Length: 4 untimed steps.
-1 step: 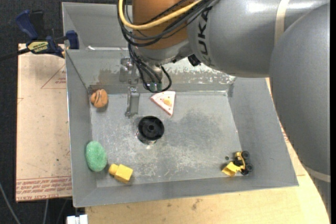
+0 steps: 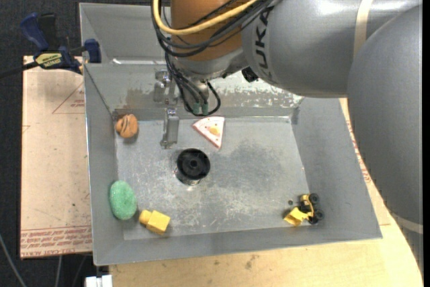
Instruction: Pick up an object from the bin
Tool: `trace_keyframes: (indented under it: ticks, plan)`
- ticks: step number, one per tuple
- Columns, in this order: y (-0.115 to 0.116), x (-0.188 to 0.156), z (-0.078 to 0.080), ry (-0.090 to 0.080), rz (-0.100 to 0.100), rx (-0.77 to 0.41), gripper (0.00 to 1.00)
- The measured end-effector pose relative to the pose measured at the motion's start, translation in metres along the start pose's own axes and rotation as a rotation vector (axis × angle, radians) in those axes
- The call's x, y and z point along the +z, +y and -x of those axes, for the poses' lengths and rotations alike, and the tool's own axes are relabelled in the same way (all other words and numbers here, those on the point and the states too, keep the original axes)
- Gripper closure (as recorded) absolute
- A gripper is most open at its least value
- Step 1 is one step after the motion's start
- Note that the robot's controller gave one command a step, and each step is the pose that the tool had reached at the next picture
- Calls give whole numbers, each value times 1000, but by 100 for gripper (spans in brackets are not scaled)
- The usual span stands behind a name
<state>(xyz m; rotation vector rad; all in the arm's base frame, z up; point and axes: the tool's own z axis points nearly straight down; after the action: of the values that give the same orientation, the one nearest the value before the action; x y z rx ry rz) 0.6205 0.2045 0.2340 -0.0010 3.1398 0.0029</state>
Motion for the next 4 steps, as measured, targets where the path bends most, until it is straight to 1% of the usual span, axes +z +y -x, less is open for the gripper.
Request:
trace_keyframes:
  ticks: [1,2,3,4]
  plan:
    - [-29,56,-47,-4,1,-38,0]
    - [-36,108,-37,-3,0,-194,0]
    - [-35,132,-67,1,-1,-65,0]
    - [-21,149,-79,2,-1,2,0]
